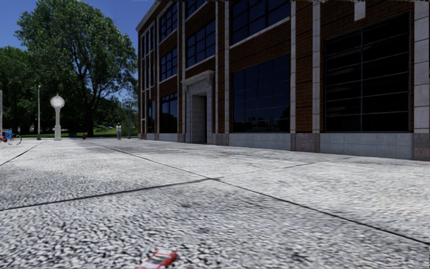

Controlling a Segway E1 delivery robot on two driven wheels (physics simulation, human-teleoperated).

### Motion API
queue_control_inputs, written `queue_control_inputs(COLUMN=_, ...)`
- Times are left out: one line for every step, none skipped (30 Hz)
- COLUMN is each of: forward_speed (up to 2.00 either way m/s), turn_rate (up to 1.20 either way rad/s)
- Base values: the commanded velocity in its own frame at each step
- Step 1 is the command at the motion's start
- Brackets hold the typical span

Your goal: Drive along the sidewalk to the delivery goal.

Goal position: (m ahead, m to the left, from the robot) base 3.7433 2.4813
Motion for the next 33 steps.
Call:
queue_control_inputs(forward_speed=0.09, turn_rate=0.49)
queue_control_inputs(forward_speed=0.09, turn_rate=0.49)
queue_control_inputs(forward_speed=0.09, turn_rate=0.49)
queue_control_inputs(forward_speed=0.09, turn_rate=0.49)
queue_control_inputs(forward_speed=0.09, turn_rate=0.5)
queue_control_inputs(forward_speed=0.1, turn_rate=0.5)
queue_control_inputs(forward_speed=0.11, turn_rate=0.5)
queue_control_inputs(forward_speed=0.12, turn_rate=0.5)
queue_control_inputs(forward_speed=0.12, turn_rate=0.5)
queue_control_inputs(forward_speed=0.19, turn_rate=0.5)
queue_control_inputs(forward_speed=0.25, turn_rate=0.5)
queue_control_inputs(forward_speed=0.29, turn_rate=0.5)
queue_control_inputs(forward_speed=0.31, turn_rate=0.5)
queue_control_inputs(forward_speed=0.36, turn_rate=0.5)
queue_control_inputs(forward_speed=0.36, turn_rate=0.5)
queue_control_inputs(forward_speed=0.4, turn_rate=0.5)
queue_control_inputs(forward_speed=0.45, turn_rate=0.5)
queue_control_inputs(forward_speed=0.47, turn_rate=0.5)
queue_control_inputs(forward_speed=0.5, turn_rate=0.5)
queue_control_inputs(forward_speed=0.51, turn_rate=0.5)
queue_control_inputs(forward_speed=0.51, turn_rate=0.5)
queue_control_inputs(forward_speed=0.54, turn_rate=0.5)
queue_control_inputs(forward_speed=0.55, turn_rate=0.5)
queue_control_inputs(forward_speed=0.57, turn_rate=0.5)
queue_control_inputs(forward_speed=0.61, turn_rate=0.5)
queue_control_inputs(forward_speed=0.64, turn_rate=0.5)
queue_control_inputs(forward_speed=0.64, turn_rate=0.5)
queue_control_inputs(forward_speed=0.67, turn_rate=0.5)
queue_control_inputs(forward_speed=0.69, turn_rate=0.5)
queue_control_inputs(forward_speed=0.71, turn_rate=0.5)
queue_control_inputs(forward_speed=0.71, turn_rate=0.5)
queue_control_inputs(forward_speed=0.72, turn_rate=0.5)
queue_control_inputs(forward_speed=0.72, turn_rate=0.5)
